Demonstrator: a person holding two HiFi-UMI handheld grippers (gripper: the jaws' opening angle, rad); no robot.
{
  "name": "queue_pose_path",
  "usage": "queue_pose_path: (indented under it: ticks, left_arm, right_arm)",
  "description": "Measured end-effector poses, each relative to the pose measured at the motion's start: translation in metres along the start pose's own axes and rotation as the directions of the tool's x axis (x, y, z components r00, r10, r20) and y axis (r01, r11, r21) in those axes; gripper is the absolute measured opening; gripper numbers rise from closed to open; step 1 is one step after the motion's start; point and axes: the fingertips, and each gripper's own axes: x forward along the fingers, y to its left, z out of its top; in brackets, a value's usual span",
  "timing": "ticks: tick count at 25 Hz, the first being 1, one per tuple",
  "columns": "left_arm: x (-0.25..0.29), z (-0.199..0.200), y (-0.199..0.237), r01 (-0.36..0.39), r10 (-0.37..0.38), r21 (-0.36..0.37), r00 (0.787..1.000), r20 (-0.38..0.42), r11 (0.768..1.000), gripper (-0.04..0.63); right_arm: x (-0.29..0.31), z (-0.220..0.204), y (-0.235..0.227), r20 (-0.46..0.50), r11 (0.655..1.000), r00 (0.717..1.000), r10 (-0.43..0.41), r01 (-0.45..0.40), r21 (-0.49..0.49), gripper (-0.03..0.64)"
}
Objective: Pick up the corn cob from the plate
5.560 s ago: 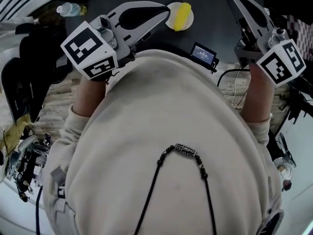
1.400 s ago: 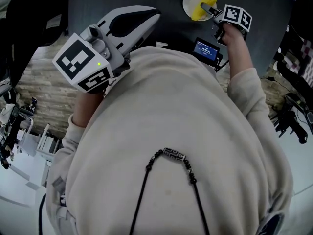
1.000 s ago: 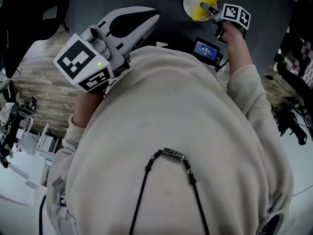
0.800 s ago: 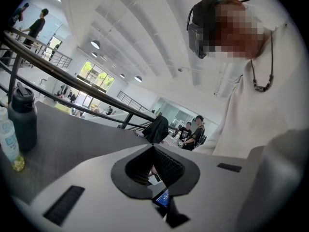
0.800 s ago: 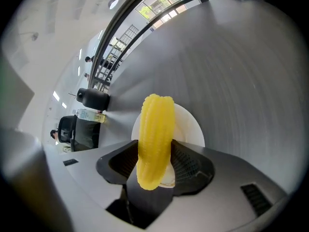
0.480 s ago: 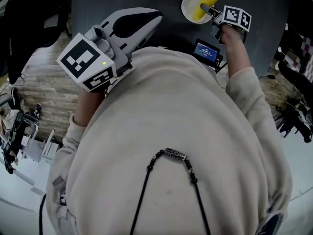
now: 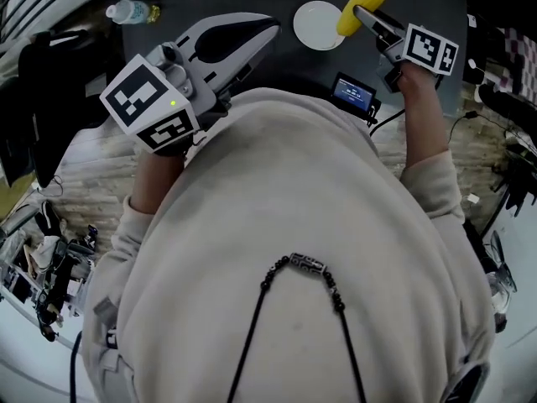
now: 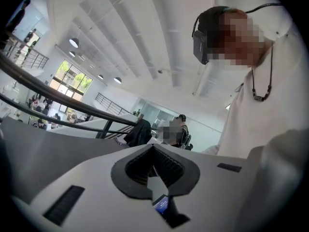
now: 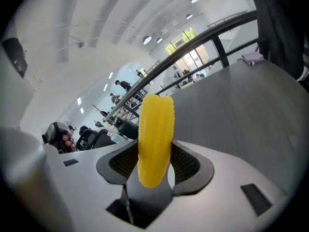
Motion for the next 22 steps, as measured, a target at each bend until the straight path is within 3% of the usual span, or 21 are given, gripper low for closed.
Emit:
queue_pose_path:
  ticks: [10,15,19,22]
  left_arm:
    - [0.001,0.018,-0.015,0.123,-0.12,0.102,0.992,-0.03,0.987,0.003]
    - [0.004,0.024,-0.019,0.152,-0.15,0.137,0.988,-0.021,0.979,0.003]
    - [0.011,0.026,-0.02,0.169,-0.169,0.145,0.986,-0.016,0.975,0.003]
    - [0.014,0.027,-0.026,0.181,-0.181,0.149,0.983,-0.013,0.972,0.003]
  right_arm:
    - [-0.084,0.047,0.118,0.191,0.962,0.979,0.076,-0.021,-0.271,0.219]
    - [-0.113,0.051,0.157,0.261,0.941,0.956,0.137,-0.043,-0.336,0.219]
    - [-0.126,0.055,0.186,0.295,0.931,0.923,0.248,-0.142,-0.336,0.219]
    - [-0.134,0.058,0.202,0.311,0.919,0.911,0.27,-0.147,-0.366,0.219]
